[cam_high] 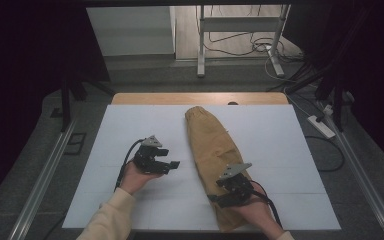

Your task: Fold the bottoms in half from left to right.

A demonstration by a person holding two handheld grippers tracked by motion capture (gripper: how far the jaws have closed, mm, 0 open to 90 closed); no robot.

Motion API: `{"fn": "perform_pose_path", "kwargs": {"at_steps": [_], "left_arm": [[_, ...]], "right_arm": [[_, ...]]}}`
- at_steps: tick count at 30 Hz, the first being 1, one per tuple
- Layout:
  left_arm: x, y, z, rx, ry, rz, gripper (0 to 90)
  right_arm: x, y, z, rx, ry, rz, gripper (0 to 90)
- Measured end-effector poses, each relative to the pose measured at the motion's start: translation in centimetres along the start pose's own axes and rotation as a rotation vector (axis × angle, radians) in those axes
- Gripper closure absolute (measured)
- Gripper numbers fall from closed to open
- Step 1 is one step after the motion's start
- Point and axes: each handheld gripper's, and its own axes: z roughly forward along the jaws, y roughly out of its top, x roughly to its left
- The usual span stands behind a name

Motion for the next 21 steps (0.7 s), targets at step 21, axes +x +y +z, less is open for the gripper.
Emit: {"fn": "perform_pose_path", "kwargs": {"at_steps": [21], "left_arm": [[0.7, -0.5, -0.1, -0.002, 0.013, -0.024, 28.5]], "right_arm": [[1.2, 0.2, 1.8, 0.093, -0.142, -0.056, 50.7]]}}
